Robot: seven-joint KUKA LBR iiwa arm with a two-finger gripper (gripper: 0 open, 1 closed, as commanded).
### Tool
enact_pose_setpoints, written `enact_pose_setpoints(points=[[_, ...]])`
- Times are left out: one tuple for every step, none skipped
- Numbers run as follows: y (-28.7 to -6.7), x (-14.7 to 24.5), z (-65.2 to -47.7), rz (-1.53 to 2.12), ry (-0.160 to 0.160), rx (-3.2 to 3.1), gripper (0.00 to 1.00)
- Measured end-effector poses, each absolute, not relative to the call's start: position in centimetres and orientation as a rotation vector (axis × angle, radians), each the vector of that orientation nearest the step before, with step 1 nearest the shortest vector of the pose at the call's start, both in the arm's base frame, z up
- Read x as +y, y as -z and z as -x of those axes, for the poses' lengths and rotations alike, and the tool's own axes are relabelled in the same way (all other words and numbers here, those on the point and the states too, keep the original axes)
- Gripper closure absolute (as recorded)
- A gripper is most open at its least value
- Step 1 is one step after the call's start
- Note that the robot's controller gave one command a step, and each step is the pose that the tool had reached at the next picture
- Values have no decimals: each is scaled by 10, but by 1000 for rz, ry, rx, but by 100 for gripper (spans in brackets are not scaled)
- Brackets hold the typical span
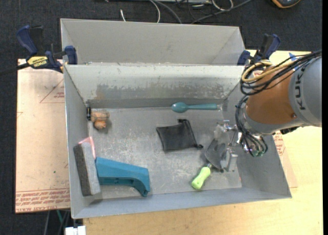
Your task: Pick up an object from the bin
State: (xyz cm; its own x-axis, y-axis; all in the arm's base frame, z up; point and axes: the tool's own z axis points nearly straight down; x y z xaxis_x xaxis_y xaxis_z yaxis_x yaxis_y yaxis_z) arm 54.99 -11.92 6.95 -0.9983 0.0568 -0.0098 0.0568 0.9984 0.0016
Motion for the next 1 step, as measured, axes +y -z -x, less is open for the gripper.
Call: enact_pose_setpoints(points=[[-72, -109, -519, -216, -4, 3126, 0]])
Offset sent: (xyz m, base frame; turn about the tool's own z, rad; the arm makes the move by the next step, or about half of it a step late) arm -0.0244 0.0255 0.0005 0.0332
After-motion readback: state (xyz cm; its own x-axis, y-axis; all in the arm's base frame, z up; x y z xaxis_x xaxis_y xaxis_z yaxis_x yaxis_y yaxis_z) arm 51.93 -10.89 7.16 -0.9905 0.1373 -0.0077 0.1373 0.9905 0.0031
